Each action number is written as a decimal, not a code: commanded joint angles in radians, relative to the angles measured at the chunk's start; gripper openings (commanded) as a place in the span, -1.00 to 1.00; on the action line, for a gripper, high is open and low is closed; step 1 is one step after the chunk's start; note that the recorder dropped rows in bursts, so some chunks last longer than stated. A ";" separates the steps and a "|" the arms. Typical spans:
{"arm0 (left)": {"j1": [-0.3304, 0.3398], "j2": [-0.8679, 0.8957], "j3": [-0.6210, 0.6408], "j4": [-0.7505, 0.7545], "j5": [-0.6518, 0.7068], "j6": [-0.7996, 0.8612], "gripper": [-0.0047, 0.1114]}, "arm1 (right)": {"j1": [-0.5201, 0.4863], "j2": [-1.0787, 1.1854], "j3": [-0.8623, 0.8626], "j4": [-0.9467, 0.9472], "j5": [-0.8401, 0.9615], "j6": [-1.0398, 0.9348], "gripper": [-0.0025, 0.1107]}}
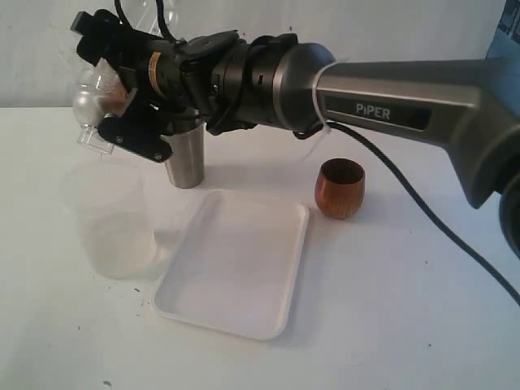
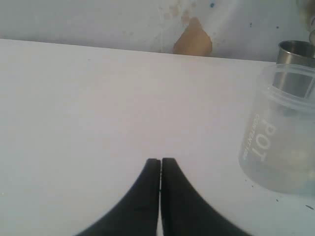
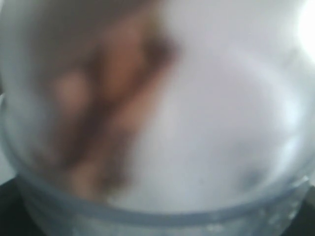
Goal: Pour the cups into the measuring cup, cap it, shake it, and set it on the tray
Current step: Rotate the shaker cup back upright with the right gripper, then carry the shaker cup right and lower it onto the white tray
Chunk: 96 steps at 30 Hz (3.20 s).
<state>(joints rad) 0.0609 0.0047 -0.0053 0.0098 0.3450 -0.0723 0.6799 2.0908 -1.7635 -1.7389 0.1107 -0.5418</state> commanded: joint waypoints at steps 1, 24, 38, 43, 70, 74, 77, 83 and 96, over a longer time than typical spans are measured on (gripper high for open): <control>-0.003 -0.005 0.005 -0.001 -0.008 0.001 -0.90 | 0.000 -0.012 -0.013 -0.005 0.004 -0.003 -0.96; -0.003 -0.005 0.005 -0.001 -0.008 0.001 -0.90 | 0.028 -0.005 -0.013 -0.005 0.017 -0.065 -0.96; -0.003 -0.005 0.005 -0.001 -0.008 0.001 -0.90 | 0.056 -0.005 0.009 -0.005 0.027 -0.111 -0.96; -0.003 -0.005 0.005 -0.001 -0.008 0.001 -0.90 | 0.056 -0.005 0.009 -0.005 0.065 -0.111 -0.96; -0.003 -0.005 0.005 -0.001 -0.008 0.003 -0.90 | 0.057 -0.005 0.009 -0.005 -0.097 1.967 -0.96; -0.003 -0.005 0.005 -0.001 -0.008 0.003 -0.90 | 0.057 -0.005 0.009 -0.005 -0.130 1.984 -0.96; -0.003 -0.005 0.005 -0.001 -0.008 0.003 -0.90 | 0.057 -0.005 0.009 -0.005 -0.099 2.096 -0.96; -0.003 -0.005 0.005 -0.001 -0.008 0.003 -0.90 | -0.072 -0.338 0.740 -0.005 -0.159 2.645 -0.96; -0.003 -0.005 0.005 -0.001 -0.008 0.003 -0.90 | -0.072 -0.338 0.715 -0.005 -0.060 2.507 -0.96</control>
<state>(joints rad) 0.0609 0.0047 -0.0053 0.0098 0.3450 -0.0723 0.6106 1.7598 -1.0263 -1.7391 0.0265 2.0027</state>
